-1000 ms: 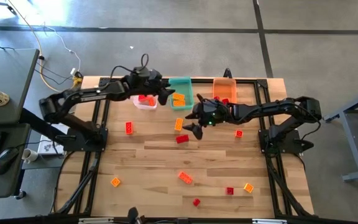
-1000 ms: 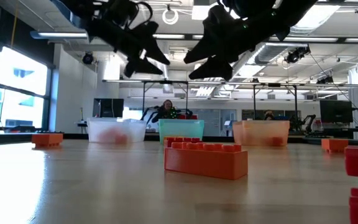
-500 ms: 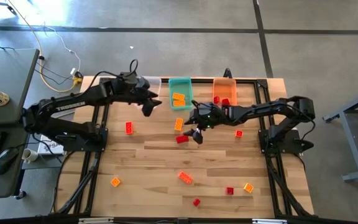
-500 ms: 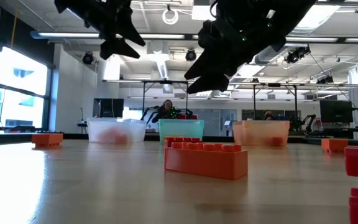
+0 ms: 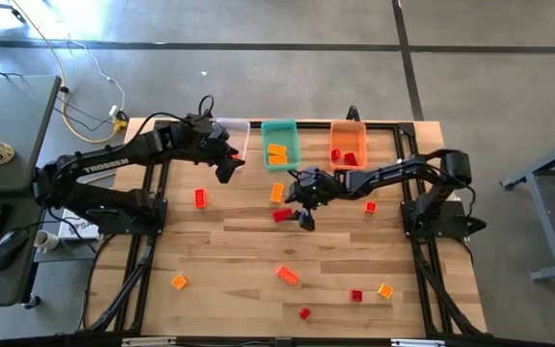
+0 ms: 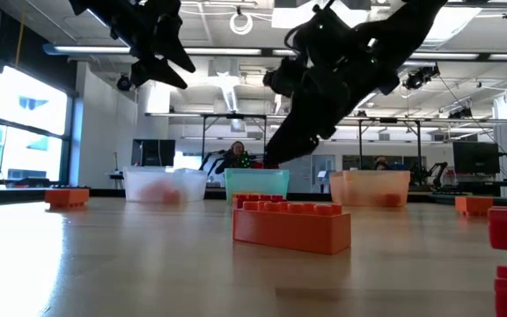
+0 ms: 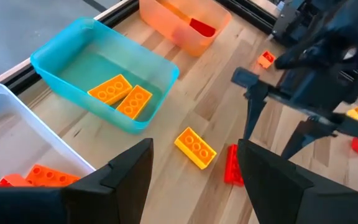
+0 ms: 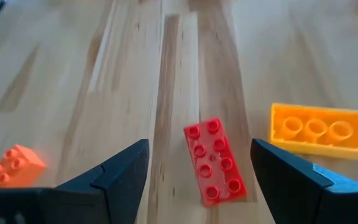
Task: Sort & place blocks by color
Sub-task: Put the red game piece into the orange bin
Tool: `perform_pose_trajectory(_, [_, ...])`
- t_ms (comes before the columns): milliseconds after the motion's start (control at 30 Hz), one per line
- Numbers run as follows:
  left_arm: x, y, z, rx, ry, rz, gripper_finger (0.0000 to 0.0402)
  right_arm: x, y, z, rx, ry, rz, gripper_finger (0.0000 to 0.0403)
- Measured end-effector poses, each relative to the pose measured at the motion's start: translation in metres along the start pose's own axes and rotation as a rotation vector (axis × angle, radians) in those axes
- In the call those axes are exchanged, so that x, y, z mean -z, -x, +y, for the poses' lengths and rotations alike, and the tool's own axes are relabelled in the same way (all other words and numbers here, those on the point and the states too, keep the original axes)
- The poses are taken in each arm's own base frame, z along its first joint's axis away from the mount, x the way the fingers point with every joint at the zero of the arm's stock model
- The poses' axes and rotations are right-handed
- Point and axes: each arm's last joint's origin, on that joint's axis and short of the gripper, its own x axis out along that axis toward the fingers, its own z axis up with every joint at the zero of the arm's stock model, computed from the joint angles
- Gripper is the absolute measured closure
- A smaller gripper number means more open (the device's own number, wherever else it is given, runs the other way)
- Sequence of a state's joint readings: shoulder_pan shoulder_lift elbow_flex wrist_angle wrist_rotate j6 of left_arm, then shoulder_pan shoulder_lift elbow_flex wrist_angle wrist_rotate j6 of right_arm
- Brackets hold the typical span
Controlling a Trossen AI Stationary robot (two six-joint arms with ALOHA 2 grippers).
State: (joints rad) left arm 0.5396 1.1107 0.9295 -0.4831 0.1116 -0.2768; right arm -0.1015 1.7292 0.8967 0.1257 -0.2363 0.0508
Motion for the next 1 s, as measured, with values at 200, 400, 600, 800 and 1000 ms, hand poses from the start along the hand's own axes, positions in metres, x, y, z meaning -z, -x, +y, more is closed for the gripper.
perform_pose_trajectory(200, [0.001,0.000,0.000,-0.004,0.002,0.015,0.0183,0.012,-0.018,-0.003,-0.002,0.026,0.036,0.0135])
perform_pose_trajectory(400, [0.003,0.000,0.001,-0.008,0.003,0.027,0.0183,0.022,-0.030,-0.007,0.000,0.020,0.066,0.0135])
perform_pose_trajectory(600, [0.003,0.000,0.001,-0.009,0.003,0.028,0.0183,0.030,-0.038,-0.010,0.020,0.013,0.099,0.0135])
perform_pose_trajectory(800, [0.003,0.000,0.001,-0.011,0.003,0.027,0.0183,0.032,-0.039,-0.010,0.037,0.008,0.104,0.0151])
perform_pose_trajectory(1000, [0.002,0.000,0.002,-0.042,0.003,0.019,0.0183,0.033,-0.039,-0.010,0.058,0.008,0.114,0.0223])
